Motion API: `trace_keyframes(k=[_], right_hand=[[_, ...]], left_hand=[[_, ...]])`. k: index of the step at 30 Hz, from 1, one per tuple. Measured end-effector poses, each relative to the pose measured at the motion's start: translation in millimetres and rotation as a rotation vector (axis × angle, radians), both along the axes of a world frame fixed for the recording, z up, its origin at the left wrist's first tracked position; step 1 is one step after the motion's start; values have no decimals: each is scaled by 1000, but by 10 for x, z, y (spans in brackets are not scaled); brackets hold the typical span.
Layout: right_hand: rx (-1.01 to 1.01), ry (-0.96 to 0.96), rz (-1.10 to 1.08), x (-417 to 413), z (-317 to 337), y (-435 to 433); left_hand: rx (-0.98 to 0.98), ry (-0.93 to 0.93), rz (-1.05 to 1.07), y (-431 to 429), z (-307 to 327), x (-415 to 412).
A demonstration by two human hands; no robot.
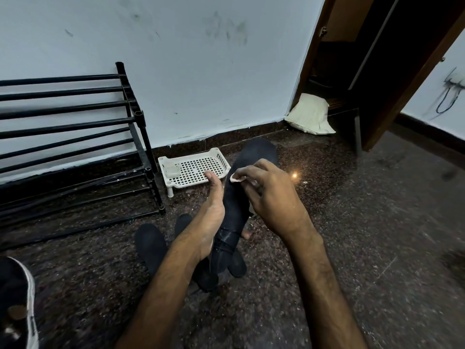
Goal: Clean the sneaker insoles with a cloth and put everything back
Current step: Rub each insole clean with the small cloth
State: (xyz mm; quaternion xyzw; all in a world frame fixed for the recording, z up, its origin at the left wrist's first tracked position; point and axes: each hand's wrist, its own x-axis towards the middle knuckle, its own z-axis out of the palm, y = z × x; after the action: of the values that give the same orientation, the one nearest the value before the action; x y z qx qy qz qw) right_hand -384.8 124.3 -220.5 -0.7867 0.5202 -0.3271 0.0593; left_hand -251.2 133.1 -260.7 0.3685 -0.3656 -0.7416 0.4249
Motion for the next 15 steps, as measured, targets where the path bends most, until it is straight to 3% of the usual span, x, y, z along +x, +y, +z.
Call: trace_keyframes(k=[4,15], right_hand=[[34,8,16,-11,-5,-2],[50,-15,-2,-13,-116,-21]], left_hand=[[-46,-64,17,14,16,-7],[-32,-28,6,-5,-54,-33]])
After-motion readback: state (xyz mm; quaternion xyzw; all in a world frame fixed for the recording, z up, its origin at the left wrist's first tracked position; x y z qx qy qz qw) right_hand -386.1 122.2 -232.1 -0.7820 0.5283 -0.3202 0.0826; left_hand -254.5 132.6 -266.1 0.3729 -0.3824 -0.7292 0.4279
